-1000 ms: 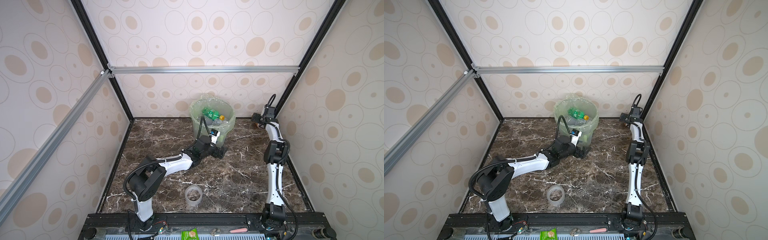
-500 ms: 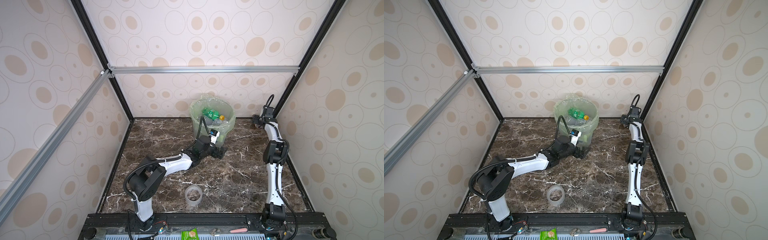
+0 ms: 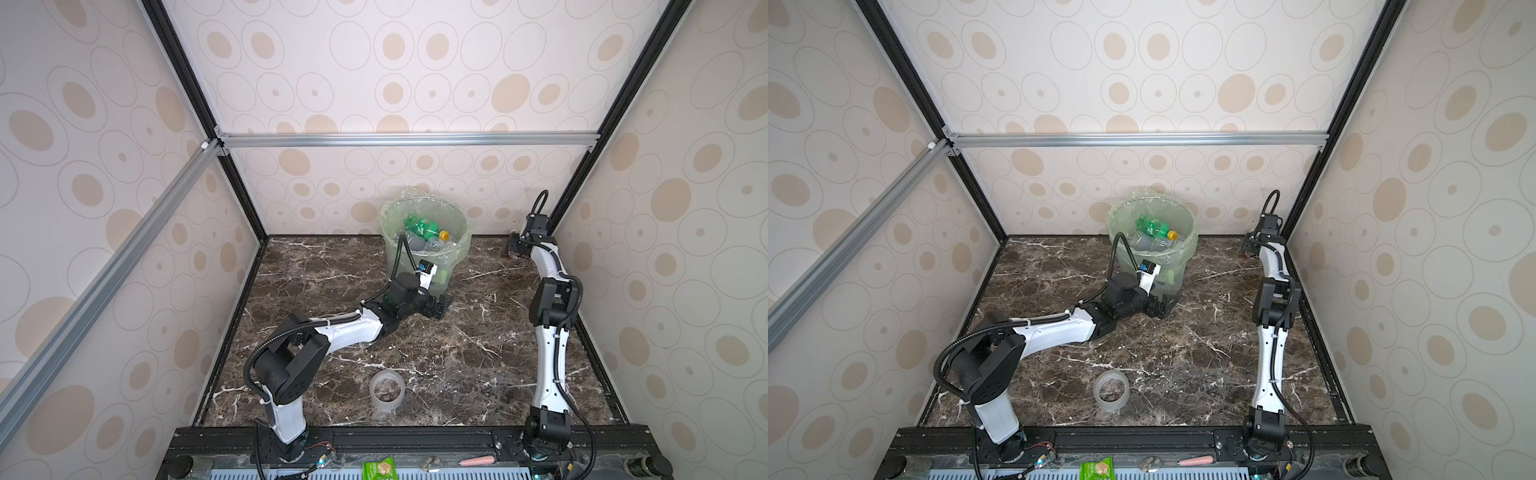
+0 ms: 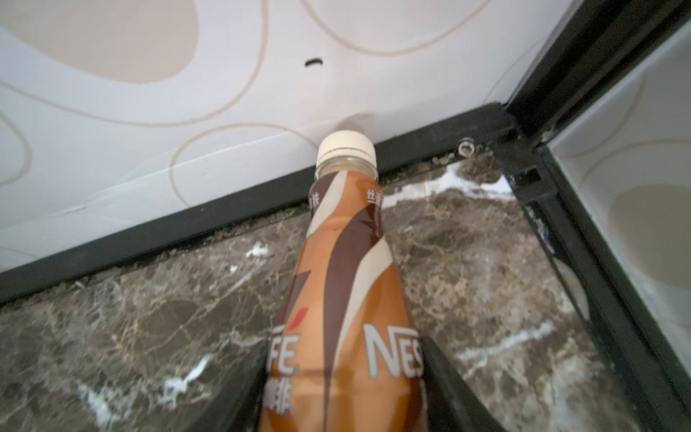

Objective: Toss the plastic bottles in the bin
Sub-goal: 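Lift the Nescafe bottle and carry it over the bin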

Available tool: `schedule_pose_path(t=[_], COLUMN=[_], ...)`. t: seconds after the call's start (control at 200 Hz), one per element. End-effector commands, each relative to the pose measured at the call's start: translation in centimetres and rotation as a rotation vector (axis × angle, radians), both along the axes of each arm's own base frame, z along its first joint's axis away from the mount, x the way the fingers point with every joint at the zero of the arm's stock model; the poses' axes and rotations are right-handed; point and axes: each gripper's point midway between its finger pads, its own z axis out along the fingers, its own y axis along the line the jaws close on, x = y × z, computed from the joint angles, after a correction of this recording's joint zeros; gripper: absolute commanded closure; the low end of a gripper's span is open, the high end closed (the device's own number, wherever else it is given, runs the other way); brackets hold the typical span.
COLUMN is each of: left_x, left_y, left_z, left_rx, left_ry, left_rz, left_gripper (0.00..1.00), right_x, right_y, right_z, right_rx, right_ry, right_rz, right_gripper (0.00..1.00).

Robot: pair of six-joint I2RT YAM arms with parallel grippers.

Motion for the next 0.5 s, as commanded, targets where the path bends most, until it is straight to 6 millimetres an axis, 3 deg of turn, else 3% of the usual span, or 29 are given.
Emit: schedule_pose_path(t=[0.0, 0.175, 0.195, 0.24, 0.495], left_x=[0.3, -0.3, -0.4, -0.5, -1.0], left_y=[0.6, 1.0, 1.1, 1.3, 1.9], left_z=[3.5, 4.1, 4.1, 4.1, 4.5], left_rx=[-0.052, -0.080, -0.086, -0.089, -0.102], left_ry=[-0.057, -0.036, -0.035, -0.029, -0.003], left_rz=[0.017, 0.022, 0.025, 0.030, 0.048], left_gripper=[0.01, 0.01, 0.01, 0.01, 0.01], right_x=[-1.6, -3.2, -3.9, -4.5, -7.0], right_y=[1.1, 2.3, 2.5, 2.8, 4.4], right_z=[1.0, 1.5, 0.5, 0.3, 0.5], right_rx=[0.033, 0.030, 0.032, 0.036, 0.110], right_ry=[0.043, 0.083, 0.115, 0.133, 0.205], right_rz=[-0.004, 0.003, 0.004, 0.003, 0.004], right_gripper=[0.59, 0.62, 0.62, 0.63, 0.69])
